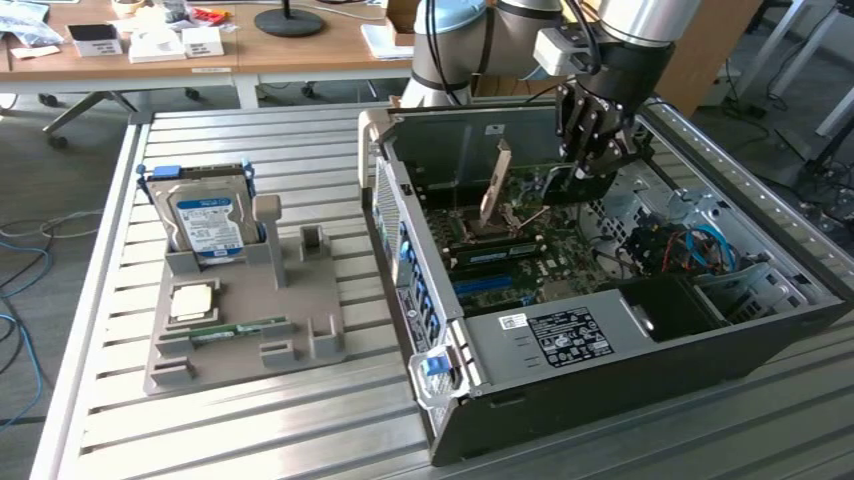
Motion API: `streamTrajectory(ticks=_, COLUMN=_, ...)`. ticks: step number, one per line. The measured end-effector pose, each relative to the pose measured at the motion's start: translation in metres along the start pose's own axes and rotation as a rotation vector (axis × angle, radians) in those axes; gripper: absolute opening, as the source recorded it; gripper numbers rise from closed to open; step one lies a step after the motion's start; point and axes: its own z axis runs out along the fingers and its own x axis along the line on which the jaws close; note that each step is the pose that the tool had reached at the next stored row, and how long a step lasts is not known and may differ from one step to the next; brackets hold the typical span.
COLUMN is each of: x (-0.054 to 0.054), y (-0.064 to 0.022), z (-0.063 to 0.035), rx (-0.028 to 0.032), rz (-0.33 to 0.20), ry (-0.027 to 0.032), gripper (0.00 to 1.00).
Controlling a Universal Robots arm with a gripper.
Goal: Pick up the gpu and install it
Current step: 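Insert the gpu into the slot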
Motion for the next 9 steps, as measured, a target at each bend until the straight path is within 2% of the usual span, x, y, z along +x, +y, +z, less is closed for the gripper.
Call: streamTrajectory(ticks=9, x=0.0, y=0.0001, z=0.001, rx=0.0001, rz=0.0, ry=-0.0002, gripper=0.27)
